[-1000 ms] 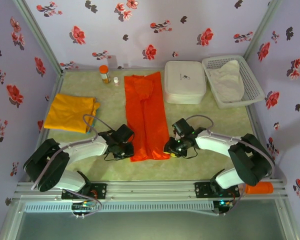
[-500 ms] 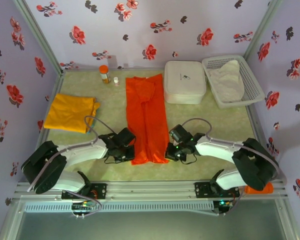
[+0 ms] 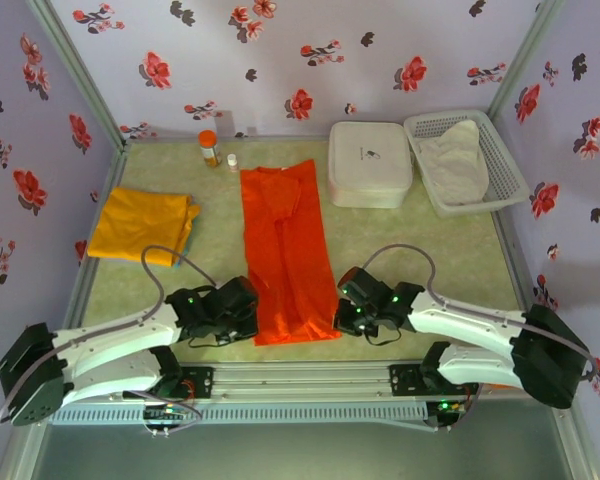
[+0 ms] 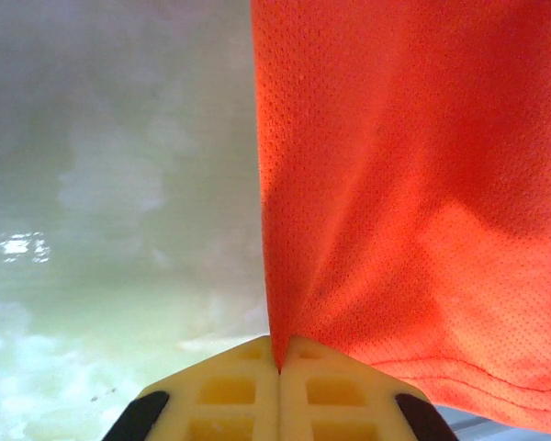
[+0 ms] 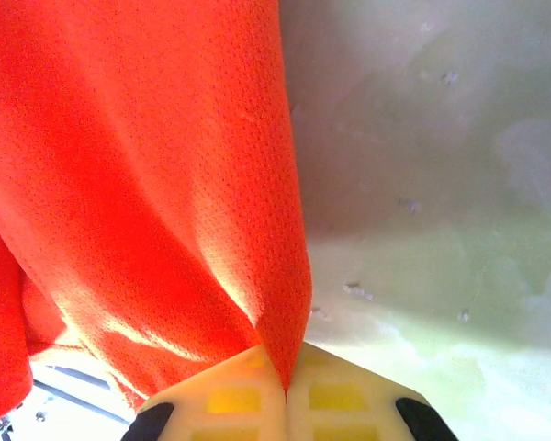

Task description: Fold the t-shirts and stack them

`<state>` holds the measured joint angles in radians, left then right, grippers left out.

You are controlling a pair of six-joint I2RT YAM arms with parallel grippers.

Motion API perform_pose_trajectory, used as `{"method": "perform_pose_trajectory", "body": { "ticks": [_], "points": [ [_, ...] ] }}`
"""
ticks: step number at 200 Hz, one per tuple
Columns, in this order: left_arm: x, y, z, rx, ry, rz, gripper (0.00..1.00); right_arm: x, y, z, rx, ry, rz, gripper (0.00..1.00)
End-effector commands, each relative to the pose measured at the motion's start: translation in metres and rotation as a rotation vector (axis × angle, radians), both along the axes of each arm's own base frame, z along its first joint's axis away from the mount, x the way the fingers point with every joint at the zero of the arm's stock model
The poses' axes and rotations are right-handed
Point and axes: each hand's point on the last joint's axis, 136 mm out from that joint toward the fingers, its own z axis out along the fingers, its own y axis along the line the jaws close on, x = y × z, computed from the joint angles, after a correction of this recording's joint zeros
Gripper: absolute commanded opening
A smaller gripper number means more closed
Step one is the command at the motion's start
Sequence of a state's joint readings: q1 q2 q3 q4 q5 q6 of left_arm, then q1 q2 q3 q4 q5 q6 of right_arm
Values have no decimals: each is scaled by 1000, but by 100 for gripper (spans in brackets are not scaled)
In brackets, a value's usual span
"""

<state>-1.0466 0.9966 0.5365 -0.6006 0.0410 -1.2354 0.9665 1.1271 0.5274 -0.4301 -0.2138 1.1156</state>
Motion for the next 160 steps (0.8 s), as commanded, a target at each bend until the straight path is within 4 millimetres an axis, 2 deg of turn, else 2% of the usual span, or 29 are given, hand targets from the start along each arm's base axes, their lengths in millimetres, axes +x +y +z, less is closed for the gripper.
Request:
{"method": "perform_pose_trajectory", "body": {
  "ticks": [1, 25, 58, 83, 117, 160],
  "points": [
    [0, 13, 2, 38, -6, 51, 0, 5, -7, 10, -46, -24, -49, 0],
    [9, 10, 19, 55, -45, 19, 0, 19, 1, 31, -70, -81, -15, 0],
    [33, 5, 46, 39, -109, -3, 0, 43, 20, 56, -75, -109, 48, 0],
    [54, 9, 64, 45, -139, -18, 0, 64, 32, 66, -87, -118, 98, 0],
    [86, 17, 77, 68, -157, -24, 0, 98, 38, 81, -82, -143, 81, 0],
    [129, 16, 91, 58, -180, -40, 0, 136, 42, 95, -55, -159, 101, 0]
  ]
}}
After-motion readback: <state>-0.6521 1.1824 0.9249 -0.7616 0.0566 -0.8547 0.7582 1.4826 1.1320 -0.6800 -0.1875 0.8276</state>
